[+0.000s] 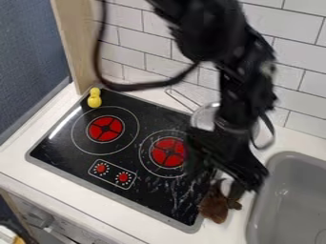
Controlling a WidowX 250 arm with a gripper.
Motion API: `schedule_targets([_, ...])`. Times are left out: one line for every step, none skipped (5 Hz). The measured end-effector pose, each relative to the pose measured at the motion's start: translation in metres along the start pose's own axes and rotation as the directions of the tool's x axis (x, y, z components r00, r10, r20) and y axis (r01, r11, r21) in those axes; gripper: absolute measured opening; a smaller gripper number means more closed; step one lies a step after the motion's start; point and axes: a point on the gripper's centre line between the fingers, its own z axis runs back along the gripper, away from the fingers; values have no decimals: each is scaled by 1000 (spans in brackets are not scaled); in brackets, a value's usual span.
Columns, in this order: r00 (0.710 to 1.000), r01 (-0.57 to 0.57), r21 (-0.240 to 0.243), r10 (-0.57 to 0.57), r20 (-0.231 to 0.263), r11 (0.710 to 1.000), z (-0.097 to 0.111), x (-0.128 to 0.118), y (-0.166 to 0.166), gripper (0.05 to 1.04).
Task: Moves the brown toy and places it over the left burner
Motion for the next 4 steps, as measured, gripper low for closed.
schedule_targets([1000, 13, 26, -13, -20, 1000, -15, 5, -8, 1000])
schedule_targets([1000, 15, 74, -14, -14, 997, -22, 6, -16, 1001])
schedule_targets([1000, 8, 97, -5, -26, 995, -33, 7, -15, 958])
schedule_targets([1000, 8, 88, -6, -16, 996, -33, 9, -16, 681])
